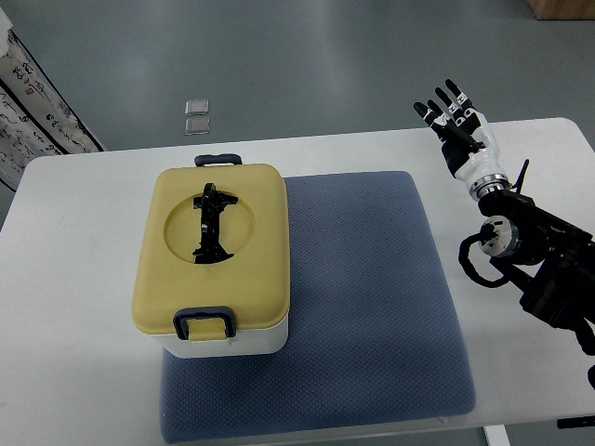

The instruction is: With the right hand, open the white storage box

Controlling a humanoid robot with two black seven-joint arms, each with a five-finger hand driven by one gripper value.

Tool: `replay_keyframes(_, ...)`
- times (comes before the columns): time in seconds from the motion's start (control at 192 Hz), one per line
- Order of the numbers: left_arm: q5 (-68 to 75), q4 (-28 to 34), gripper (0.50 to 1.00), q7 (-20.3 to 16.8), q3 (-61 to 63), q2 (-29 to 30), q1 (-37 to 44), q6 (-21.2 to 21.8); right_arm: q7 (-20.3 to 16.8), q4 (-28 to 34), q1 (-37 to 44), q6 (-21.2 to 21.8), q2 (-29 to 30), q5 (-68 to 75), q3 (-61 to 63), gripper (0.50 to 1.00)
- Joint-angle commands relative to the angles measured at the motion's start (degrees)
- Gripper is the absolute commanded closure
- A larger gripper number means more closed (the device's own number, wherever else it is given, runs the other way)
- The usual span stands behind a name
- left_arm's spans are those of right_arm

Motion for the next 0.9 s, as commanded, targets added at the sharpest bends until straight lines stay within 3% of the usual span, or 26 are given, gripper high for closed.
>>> replay_keyframes(0.0,0.0,0.0,0.500,0.0,0.0,0.0,0.0,0.0,0.0,0.0,0.0,0.0,0.0,0.0,0.1,0.570)
replay_keyframes(0.897,0.0,0.0,0.500,0.0,0.1,0.0,0.0,0.4,0.0,0.0,0.2,0.0,-0.1,0.1,0.2,0.570)
